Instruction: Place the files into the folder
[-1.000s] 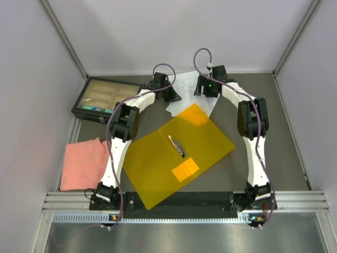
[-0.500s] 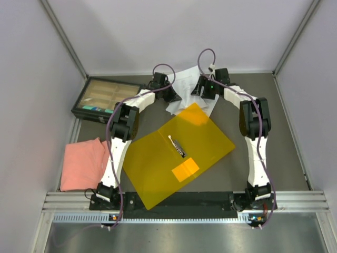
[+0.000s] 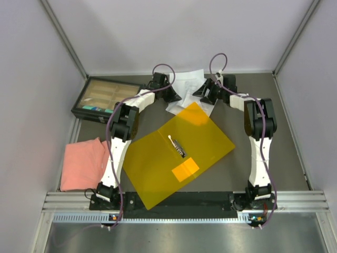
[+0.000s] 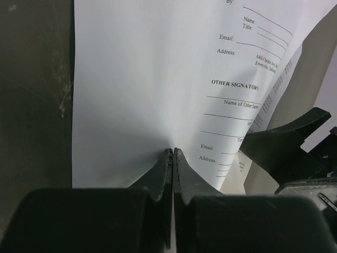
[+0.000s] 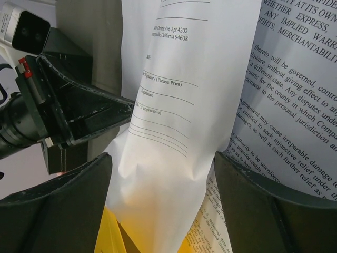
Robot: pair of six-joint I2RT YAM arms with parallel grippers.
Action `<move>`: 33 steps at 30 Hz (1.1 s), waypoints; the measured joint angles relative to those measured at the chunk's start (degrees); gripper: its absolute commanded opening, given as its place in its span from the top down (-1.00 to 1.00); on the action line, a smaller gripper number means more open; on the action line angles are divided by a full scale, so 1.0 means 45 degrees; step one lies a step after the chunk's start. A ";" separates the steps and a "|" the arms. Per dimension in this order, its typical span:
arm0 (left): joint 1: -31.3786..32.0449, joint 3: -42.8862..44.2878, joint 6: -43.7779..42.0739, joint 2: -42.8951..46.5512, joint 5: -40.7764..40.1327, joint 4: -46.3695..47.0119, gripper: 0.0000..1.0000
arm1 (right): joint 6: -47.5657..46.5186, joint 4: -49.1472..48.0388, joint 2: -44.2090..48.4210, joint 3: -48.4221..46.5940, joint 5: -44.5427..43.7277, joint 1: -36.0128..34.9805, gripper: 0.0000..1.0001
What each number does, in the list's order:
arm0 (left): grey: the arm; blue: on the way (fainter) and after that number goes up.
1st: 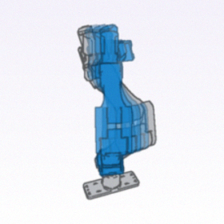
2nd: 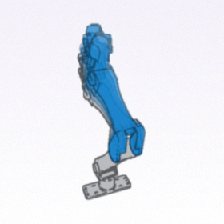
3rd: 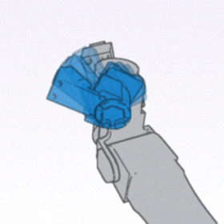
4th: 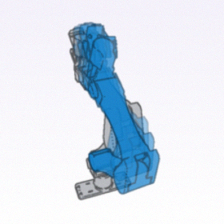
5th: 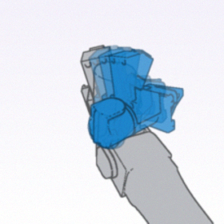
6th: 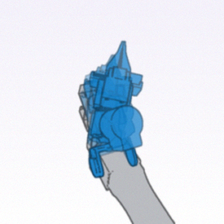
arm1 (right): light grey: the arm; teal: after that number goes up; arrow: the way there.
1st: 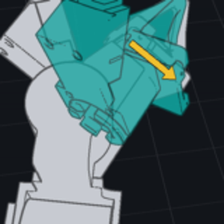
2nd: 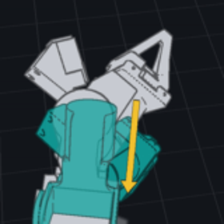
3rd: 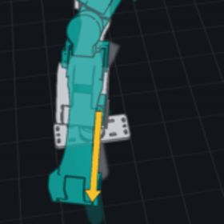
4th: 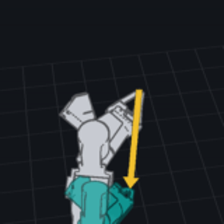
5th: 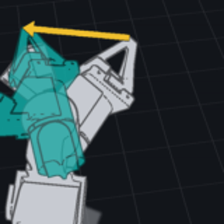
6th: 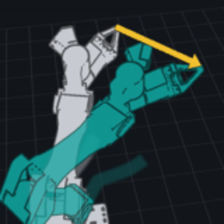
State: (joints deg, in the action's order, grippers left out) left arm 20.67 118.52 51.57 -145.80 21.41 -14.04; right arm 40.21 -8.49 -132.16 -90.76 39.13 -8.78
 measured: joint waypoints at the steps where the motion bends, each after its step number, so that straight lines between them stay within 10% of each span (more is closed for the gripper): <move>1: -0.0005 -0.0010 -0.0005 -0.0005 0.0019 0.0019 0.98 | -0.0015 0.0044 0.0000 -0.0005 -0.0117 0.0000 -0.58; 16: -0.0199 0.0121 0.0000 -0.0248 0.0855 0.0185 0.99 | -0.1647 0.4852 -0.1205 -0.4459 -0.5226 -0.0831 -0.68; 33: -0.0248 0.0087 0.0097 -0.0301 0.1088 0.0335 1.00 | -0.2948 0.6858 0.0942 -0.1972 -0.6756 -0.0753 -0.63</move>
State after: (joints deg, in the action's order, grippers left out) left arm 19.55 118.91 52.01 -147.15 26.30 -12.53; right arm 26.94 22.37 -127.92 -99.63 8.73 -12.16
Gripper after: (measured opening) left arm 0.012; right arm 0.827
